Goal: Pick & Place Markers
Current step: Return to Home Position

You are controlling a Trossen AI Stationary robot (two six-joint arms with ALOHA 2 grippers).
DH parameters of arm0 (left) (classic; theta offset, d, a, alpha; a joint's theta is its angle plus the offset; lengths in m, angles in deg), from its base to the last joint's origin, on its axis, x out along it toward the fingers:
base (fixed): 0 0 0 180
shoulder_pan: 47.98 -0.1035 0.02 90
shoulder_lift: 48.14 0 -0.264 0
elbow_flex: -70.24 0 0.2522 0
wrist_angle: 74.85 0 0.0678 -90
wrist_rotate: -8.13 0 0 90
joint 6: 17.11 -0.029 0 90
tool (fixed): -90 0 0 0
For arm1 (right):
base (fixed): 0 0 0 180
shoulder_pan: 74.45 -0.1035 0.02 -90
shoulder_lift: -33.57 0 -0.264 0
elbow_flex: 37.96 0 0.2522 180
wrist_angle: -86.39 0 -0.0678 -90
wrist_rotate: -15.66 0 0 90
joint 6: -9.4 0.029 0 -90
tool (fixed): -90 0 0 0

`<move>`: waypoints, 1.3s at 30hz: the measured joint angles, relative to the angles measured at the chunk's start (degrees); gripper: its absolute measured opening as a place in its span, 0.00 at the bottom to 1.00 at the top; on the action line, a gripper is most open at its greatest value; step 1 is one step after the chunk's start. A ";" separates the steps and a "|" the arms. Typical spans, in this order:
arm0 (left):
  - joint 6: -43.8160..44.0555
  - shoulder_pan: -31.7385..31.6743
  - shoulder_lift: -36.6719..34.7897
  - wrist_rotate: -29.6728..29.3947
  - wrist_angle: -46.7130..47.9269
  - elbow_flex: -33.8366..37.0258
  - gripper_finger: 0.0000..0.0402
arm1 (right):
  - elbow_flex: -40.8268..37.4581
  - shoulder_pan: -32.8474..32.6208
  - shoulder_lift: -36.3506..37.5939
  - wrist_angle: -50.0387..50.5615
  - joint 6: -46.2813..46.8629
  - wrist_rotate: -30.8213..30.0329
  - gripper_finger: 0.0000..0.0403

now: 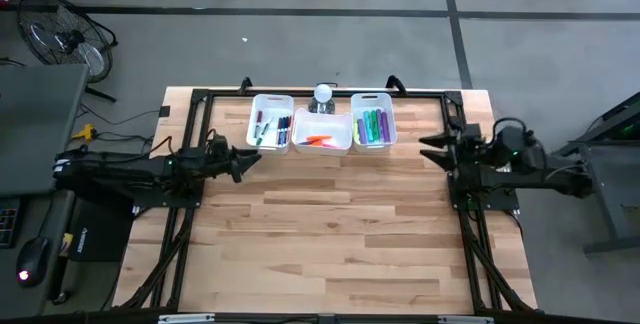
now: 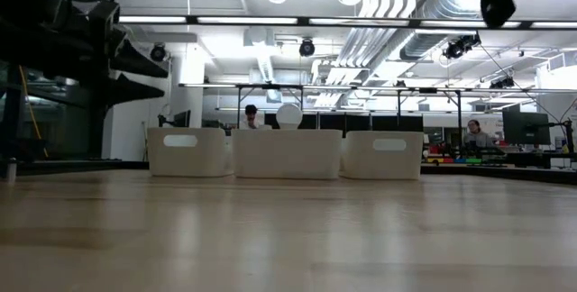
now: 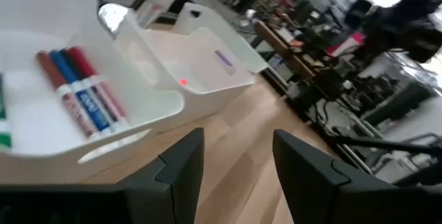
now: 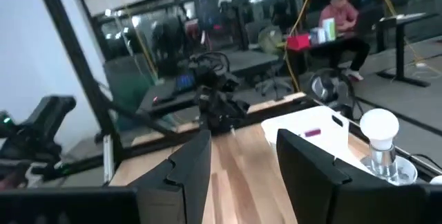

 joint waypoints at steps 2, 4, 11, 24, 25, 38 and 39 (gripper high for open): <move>-2.02 0.00 -1.35 0.68 0.36 0.04 0.42 | -4.70 0.00 1.16 -5.85 1.53 -0.41 0.38; -3.41 0.00 -2.85 0.74 1.12 0.04 0.42 | -9.50 -0.04 2.97 -11.55 2.97 -0.66 0.38; -6.12 -0.02 -7.67 2.75 3.05 0.08 0.42 | -22.42 -0.02 11.81 -28.73 2.11 -0.84 0.38; -8.42 0.02 -13.06 6.51 2.72 0.15 0.42 | -26.68 -0.09 9.95 -22.90 -8.16 5.83 0.38; -8.16 0.02 -13.17 6.13 2.74 0.15 0.42 | -26.68 -0.09 9.96 -21.31 -7.93 6.29 0.38; -23.12 0.04 -13.07 13.10 5.68 0.17 0.42 | -26.68 -0.09 9.95 -14.21 -1.72 5.52 0.38; -25.39 0.02 -13.01 13.06 6.17 0.17 0.42 | -26.68 -0.09 9.95 -14.19 -1.83 5.52 0.38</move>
